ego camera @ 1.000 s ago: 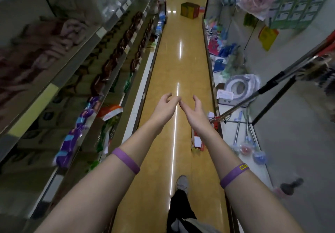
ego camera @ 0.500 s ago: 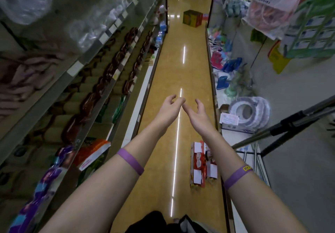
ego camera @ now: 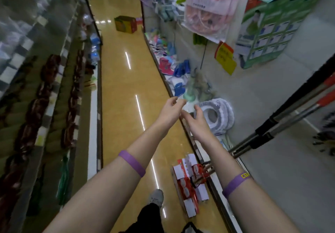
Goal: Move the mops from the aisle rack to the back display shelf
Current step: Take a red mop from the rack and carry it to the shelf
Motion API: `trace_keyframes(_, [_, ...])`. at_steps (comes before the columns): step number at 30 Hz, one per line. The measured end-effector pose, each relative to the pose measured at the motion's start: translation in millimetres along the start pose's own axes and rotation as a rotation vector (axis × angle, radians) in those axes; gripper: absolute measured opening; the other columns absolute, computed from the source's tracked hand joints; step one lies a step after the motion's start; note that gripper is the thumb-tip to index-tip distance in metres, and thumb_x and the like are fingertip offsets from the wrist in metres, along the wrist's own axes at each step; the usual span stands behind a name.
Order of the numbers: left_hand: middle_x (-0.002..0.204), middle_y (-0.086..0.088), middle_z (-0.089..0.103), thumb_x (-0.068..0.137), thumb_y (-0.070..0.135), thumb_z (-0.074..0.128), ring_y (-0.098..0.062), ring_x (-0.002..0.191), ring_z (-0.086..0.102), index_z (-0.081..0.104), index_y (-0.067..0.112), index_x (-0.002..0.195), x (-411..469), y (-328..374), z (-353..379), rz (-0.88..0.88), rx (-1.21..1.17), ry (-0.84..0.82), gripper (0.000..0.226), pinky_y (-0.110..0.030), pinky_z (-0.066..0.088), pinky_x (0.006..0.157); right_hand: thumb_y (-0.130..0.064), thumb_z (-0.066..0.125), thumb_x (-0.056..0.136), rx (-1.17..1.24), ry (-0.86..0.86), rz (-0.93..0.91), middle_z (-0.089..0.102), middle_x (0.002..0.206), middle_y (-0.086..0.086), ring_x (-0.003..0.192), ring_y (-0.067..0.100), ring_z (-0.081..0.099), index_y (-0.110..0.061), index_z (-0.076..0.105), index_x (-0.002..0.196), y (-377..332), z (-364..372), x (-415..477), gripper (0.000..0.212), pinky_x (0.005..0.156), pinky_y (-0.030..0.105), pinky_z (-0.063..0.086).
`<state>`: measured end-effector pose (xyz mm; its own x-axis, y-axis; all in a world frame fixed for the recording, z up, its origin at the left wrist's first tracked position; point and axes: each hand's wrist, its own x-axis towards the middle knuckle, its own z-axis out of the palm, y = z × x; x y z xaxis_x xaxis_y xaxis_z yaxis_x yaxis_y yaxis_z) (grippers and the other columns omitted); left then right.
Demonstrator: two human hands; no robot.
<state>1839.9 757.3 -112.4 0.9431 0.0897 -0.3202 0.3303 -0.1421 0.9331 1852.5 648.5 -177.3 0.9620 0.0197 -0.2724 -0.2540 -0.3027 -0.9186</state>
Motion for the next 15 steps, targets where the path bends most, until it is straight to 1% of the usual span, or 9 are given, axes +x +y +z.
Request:
trace_keyframes(2, [0.138, 0.003, 0.048, 0.1, 0.032, 0.048, 0.0, 0.091, 0.048, 0.041, 0.015, 0.146, 35, 12, -3, 0.002, 0.015, -0.051, 0.05, -0.013, 0.037, 0.073, -0.065, 0.056, 0.086, 0.017, 0.044, 0.043, 0.033, 0.16, 0.0, 0.145, 0.022, 0.035, -0.031, 0.017, 0.157, -10, 1, 25, 0.088, 0.115, 0.046, 0.036])
trace_keyframes(5, [0.143, 0.0, 0.047, 0.099, 0.031, 0.05, -0.004, 0.098, 0.049, 0.041, 0.013, 0.146, 80, 26, -2, -0.015, 0.048, -0.137, 0.051, -0.011, 0.039, 0.073, -0.061, 0.055, 0.091, 0.06, 0.116, 0.073, 0.028, 0.162, -0.002, 0.147, 0.02, 0.031, -0.028, 0.015, 0.158, -22, -2, 55, 0.085, 0.108, 0.034, 0.032])
trace_keyframes(7, [0.138, 0.0, 0.05, 0.099, 0.03, 0.05, -0.004, 0.094, 0.053, 0.044, 0.012, 0.144, 104, 33, 4, -0.017, 0.064, -0.193, 0.049, -0.005, 0.04, 0.057, -0.058, 0.056, 0.092, 0.073, 0.187, 0.09, 0.026, 0.163, -0.005, 0.146, 0.017, 0.032, -0.028, 0.017, 0.158, -25, -10, 72, 0.082, 0.106, 0.032, 0.032])
trace_keyframes(8, [0.138, -0.001, 0.051, 0.098, 0.03, 0.05, -0.006, 0.098, 0.055, 0.046, 0.012, 0.142, 114, 34, 10, -0.012, 0.083, -0.222, 0.048, -0.006, 0.041, 0.056, -0.057, 0.056, 0.092, 0.076, 0.217, 0.097, 0.029, 0.162, -0.004, 0.142, 0.016, 0.038, -0.027, 0.019, 0.158, -25, -15, 77, 0.081, 0.103, 0.032, 0.036])
trace_keyframes(10, [0.134, -0.007, 0.056, 0.095, 0.034, 0.051, -0.017, 0.114, 0.056, 0.053, 0.012, 0.136, 128, 37, 26, -0.003, 0.132, -0.292, 0.046, -0.015, 0.044, 0.075, -0.053, 0.057, 0.094, 0.116, 0.273, 0.116, 0.032, 0.16, -0.004, 0.131, 0.014, 0.048, -0.024, 0.02, 0.157, -24, -28, 82, 0.078, 0.088, 0.025, 0.043])
trace_keyframes(11, [0.13, -0.009, 0.059, 0.092, 0.036, 0.052, -0.021, 0.117, 0.056, 0.055, 0.012, 0.132, 132, 37, 37, -0.006, 0.147, -0.331, 0.046, -0.022, 0.046, 0.085, -0.051, 0.057, 0.096, 0.148, 0.297, 0.131, 0.032, 0.16, -0.004, 0.133, 0.014, 0.047, -0.022, 0.02, 0.157, -21, -37, 82, 0.076, 0.085, 0.022, 0.041])
trace_keyframes(12, [0.124, -0.008, 0.061, 0.091, 0.036, 0.052, -0.02, 0.114, 0.057, 0.057, 0.013, 0.128, 135, 37, 48, -0.009, 0.155, -0.373, 0.044, -0.029, 0.047, 0.092, -0.048, 0.056, 0.097, 0.162, 0.341, 0.138, 0.034, 0.158, -0.003, 0.135, 0.014, 0.043, -0.021, 0.022, 0.156, -16, -45, 79, 0.073, 0.087, 0.021, 0.039])
trace_keyframes(14, [0.122, -0.003, 0.06, 0.095, 0.03, 0.05, -0.015, 0.108, 0.057, 0.056, 0.013, 0.129, 132, 38, 76, -0.011, 0.178, -0.475, 0.039, -0.03, 0.046, 0.089, -0.045, 0.055, 0.099, 0.166, 0.436, 0.168, 0.036, 0.155, -0.001, 0.136, 0.013, 0.04, -0.019, 0.024, 0.156, -6, -65, 67, 0.069, 0.097, 0.023, 0.032])
trace_keyframes(15, [0.127, -0.001, 0.058, 0.096, 0.029, 0.05, -0.014, 0.113, 0.055, 0.054, 0.013, 0.134, 129, 38, 91, -0.011, 0.205, -0.526, 0.042, -0.028, 0.042, 0.088, -0.047, 0.055, 0.098, 0.173, 0.48, 0.196, 0.032, 0.159, -0.001, 0.14, 0.015, 0.037, -0.018, 0.022, 0.157, 2, -75, 60, 0.073, 0.101, 0.024, 0.03])
